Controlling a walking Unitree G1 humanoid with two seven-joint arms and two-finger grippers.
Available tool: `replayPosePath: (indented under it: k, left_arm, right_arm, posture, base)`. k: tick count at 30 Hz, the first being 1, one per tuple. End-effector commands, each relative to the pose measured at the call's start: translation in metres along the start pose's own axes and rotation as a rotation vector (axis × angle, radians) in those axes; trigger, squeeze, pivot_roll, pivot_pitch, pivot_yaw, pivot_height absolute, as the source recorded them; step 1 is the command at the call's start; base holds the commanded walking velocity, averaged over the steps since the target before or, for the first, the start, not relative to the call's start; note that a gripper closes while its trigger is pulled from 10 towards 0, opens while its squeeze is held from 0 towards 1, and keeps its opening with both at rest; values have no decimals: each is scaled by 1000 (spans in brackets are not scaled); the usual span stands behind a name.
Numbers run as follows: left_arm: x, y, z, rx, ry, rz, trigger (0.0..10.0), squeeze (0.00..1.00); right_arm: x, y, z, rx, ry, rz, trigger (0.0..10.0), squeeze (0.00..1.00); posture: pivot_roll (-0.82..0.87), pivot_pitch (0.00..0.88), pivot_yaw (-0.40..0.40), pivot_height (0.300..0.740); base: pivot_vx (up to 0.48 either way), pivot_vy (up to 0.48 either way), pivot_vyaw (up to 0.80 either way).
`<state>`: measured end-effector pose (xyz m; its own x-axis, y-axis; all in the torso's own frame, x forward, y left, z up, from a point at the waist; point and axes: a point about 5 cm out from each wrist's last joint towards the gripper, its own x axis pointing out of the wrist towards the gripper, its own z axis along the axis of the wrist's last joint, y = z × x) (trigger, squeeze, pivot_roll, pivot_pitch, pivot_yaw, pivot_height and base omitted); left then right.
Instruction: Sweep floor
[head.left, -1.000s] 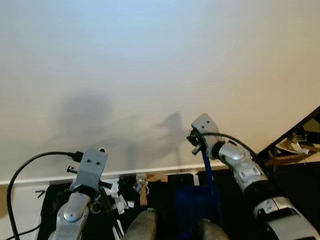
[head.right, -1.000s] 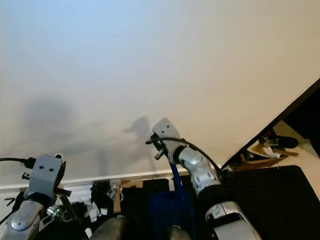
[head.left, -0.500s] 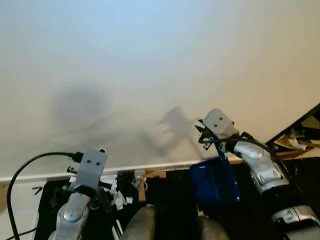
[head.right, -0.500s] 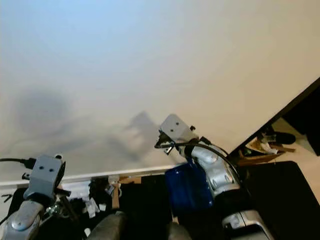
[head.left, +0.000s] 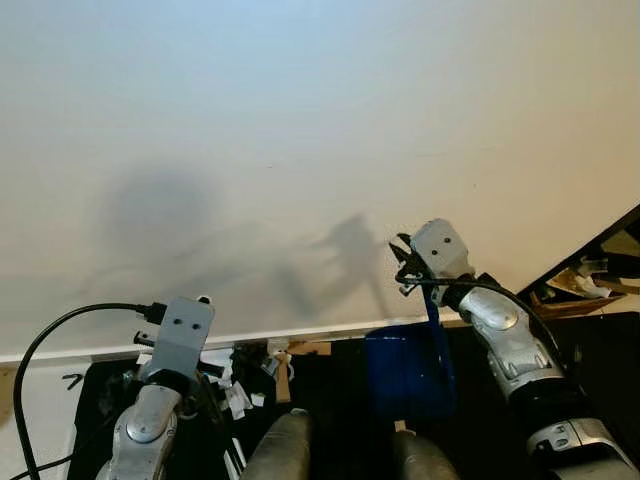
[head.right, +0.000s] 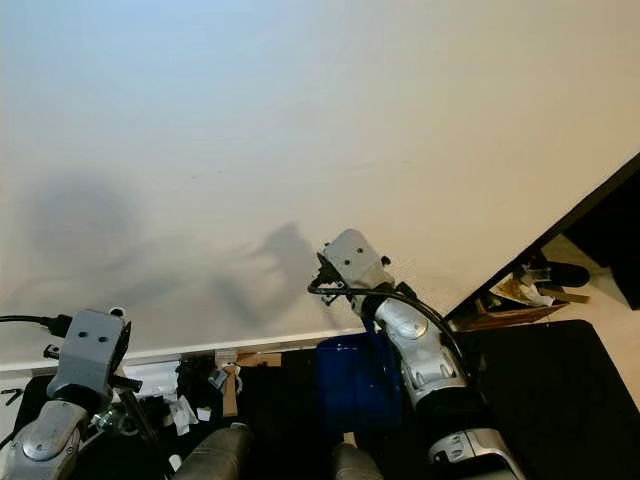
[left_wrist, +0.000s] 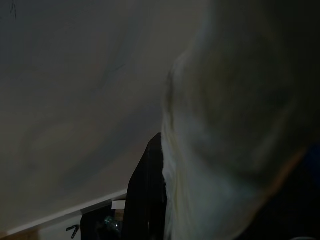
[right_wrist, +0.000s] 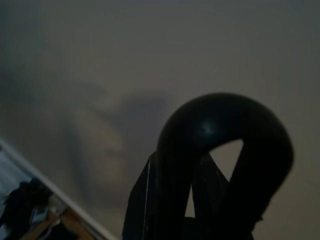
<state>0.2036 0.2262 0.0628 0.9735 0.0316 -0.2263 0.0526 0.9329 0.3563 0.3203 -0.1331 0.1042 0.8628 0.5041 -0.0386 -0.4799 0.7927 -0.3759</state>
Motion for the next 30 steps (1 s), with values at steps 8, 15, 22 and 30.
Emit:
replayPosePath:
  k: [8,15,22,30]
  left_arm:
    - [-1,2,-2,9,8,-8,10000,0]
    - [-1,5,-1,18,6,-6,10000,0]
    - [-1,4,-2,19,9,-10,10000,0]
    - [-1,4,-1,23,10,-20,10000,0]
  right_arm:
    - [9,2,17,18,-136,-27,10000,0]
    - [15,17,26,49,-188,42,10000,0]
    - [20,19,23,29,-195,18,10000,0]
    - [23,26,13,-25,-161,1,10000,0]
  posture:
    - [250,129,-44,740]
    - [258,122,-41,740]
    - [263,124,-33,740]
    - [271,129,-20,740]
  base:
    - [0,0,0]
    - [0,0,0]
    - [0,0,0]
    - [0,0,0]
